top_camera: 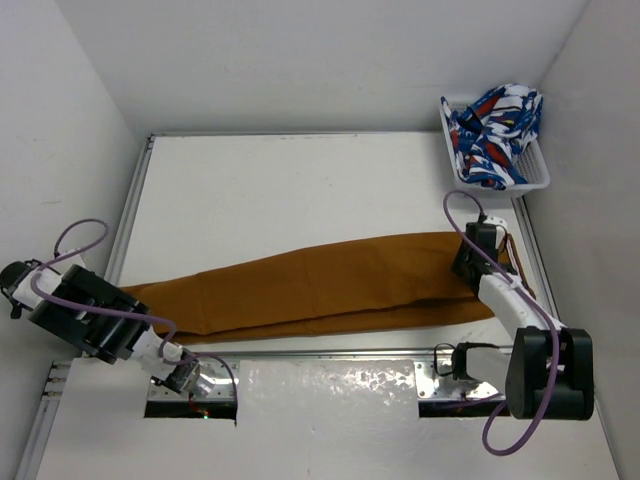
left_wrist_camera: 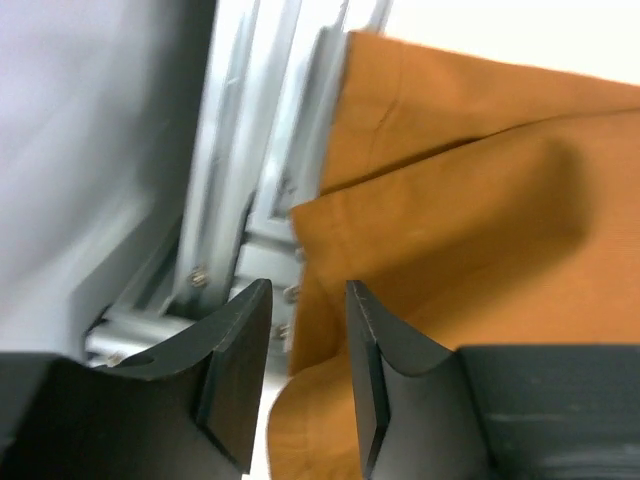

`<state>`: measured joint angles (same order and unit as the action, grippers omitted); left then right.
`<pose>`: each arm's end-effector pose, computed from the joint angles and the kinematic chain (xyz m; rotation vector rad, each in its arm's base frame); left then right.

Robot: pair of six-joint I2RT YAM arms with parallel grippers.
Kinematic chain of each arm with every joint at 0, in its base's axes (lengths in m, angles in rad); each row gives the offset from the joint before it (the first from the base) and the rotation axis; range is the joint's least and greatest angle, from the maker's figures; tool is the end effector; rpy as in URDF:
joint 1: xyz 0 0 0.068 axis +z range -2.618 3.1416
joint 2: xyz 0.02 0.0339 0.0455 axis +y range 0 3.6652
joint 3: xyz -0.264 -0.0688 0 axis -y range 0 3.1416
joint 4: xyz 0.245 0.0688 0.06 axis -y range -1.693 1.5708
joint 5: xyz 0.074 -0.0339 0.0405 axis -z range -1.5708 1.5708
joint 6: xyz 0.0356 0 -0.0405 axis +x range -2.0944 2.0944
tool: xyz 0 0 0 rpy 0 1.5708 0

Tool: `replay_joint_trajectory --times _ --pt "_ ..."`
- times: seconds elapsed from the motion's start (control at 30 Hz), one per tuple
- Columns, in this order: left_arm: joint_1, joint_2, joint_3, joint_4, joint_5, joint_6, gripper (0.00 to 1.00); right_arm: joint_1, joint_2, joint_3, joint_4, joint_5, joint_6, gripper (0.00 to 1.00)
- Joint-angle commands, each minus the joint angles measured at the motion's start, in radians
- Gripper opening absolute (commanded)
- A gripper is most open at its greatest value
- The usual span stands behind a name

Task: Fold and stack the trousers
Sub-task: Fold the trousers

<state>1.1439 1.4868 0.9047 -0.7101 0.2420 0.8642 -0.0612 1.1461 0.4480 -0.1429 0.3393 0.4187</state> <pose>0.1176 0.2380 0.1876 -0.3413 2.7652 0.1477 0.2081 -0.0246 0.1624 0.7102 2.2535 -0.2373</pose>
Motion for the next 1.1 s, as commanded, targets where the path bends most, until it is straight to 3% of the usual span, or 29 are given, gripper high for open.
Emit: replay_joint_trajectory --times 0.0,0.13,0.27,0.53,0.63,0.73,0.77,0.83,1.07 --pt "0.048 0.021 0.098 -0.072 0.189 -0.068 0.33 0.000 0.009 0.027 0.019 -0.026 -0.001 0.35" --pt "0.056 0.023 0.045 0.023 0.100 -0.106 0.32 0.000 0.043 0.027 0.016 -0.029 -0.004 0.35" --pt "0.056 0.121 0.022 0.087 -0.001 -0.120 0.35 0.000 0.086 0.049 0.003 -0.043 0.003 0.35" --pt "0.042 0.204 0.040 0.130 0.091 -0.166 0.42 0.003 0.141 0.103 -0.024 -0.039 -0.018 0.34" --pt "0.039 0.213 0.022 0.139 0.112 -0.165 0.36 0.001 0.153 0.098 -0.032 -0.033 -0.018 0.34" --pt "0.037 0.217 -0.003 0.147 0.123 -0.156 0.20 0.001 0.164 0.090 -0.041 -0.005 -0.018 0.33" --pt "0.037 0.217 -0.010 0.150 0.126 -0.151 0.09 0.001 0.167 0.087 -0.046 0.003 -0.017 0.33" --pt "0.037 0.208 -0.015 0.167 0.138 -0.146 0.00 0.001 0.172 0.080 -0.046 0.021 -0.020 0.32" --pt "0.037 0.124 0.036 0.199 0.195 -0.126 0.00 0.001 0.193 0.070 -0.043 0.035 -0.021 0.32"
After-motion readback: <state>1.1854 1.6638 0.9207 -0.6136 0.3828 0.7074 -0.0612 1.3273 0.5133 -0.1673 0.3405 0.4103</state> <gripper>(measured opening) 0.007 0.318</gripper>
